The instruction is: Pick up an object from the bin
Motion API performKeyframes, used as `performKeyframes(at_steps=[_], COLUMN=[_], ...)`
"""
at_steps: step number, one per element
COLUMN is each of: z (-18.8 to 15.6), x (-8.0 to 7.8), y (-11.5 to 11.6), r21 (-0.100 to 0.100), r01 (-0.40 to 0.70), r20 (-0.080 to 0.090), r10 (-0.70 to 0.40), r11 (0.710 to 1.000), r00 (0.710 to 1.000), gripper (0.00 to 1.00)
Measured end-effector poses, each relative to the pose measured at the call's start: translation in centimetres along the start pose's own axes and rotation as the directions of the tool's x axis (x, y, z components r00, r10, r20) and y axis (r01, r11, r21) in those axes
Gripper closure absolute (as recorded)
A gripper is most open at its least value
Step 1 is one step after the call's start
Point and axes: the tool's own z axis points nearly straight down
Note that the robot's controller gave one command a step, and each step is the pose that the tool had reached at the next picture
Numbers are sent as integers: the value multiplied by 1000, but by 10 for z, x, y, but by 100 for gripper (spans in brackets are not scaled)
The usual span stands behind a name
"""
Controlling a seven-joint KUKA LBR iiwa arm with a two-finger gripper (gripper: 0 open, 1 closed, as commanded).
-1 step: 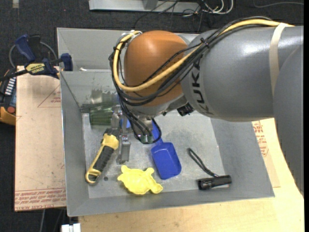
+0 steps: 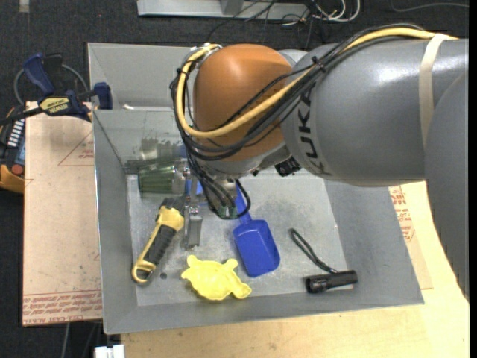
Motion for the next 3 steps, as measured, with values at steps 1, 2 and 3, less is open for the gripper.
performKeyframes(at_steps=[1, 2, 3], z=[81, 111, 126], x=[-5, -6, -20], y=[13, 13, 25], r21=[-1, -1, -1], r01=[310, 403, 786], r20=[-1, -2, 4], r10=[-310, -403, -786], r11=[951, 915, 618], r00=[951, 915, 618], gripper=[0, 0, 0])
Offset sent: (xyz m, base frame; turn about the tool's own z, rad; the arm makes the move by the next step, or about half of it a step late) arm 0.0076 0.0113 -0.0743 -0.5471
